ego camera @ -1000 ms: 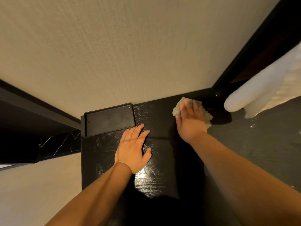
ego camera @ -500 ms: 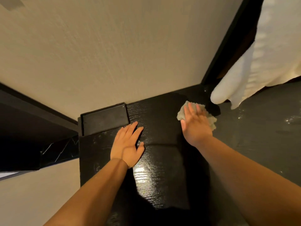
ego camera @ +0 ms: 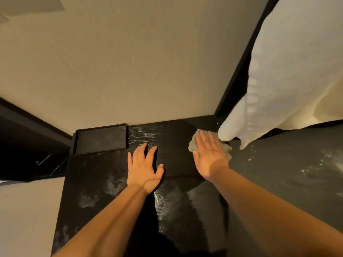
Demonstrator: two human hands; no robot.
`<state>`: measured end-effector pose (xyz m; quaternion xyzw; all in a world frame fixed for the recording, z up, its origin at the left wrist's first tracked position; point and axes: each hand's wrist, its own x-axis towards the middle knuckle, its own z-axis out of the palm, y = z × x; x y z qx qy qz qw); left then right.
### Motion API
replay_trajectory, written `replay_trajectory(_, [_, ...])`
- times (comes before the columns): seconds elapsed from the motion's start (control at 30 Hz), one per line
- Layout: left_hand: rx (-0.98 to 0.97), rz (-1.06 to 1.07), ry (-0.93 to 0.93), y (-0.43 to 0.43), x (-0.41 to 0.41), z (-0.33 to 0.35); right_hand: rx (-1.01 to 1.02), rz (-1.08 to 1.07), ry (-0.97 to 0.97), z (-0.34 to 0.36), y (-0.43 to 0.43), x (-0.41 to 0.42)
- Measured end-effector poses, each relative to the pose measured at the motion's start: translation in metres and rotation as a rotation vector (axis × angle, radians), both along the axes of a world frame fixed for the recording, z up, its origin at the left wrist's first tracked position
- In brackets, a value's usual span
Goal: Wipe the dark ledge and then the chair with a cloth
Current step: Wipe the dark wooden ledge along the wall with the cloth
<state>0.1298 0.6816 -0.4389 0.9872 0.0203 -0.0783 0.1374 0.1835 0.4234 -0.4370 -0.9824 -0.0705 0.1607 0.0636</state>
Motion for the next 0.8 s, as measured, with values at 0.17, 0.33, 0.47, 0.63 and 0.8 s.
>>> replay_trajectory(0.17, [0.092, 0.007, 0.011, -0.008, 0.004, -0.009, 0.101, 0.201, -0.030, -0.006, 0.011, -0.008])
replay_trajectory(0.33, [0.090, 0.013, 0.015, -0.009, 0.002, -0.012, -0.015, 0.048, -0.101, -0.008, -0.034, 0.026])
replay_trajectory(0.47, [0.083, 0.014, 0.015, -0.010, 0.003, -0.010, -0.012, -0.276, -0.030, 0.000, -0.020, 0.037])
replay_trajectory(0.63, [0.100, 0.011, -0.013, -0.011, 0.004, -0.013, -0.007, 0.028, -0.035, 0.002, 0.016, 0.046])
replay_trajectory(0.8, [0.111, 0.004, -0.014, -0.010, 0.003, -0.013, 0.000, 0.038, -0.038, -0.012, -0.018, 0.057])
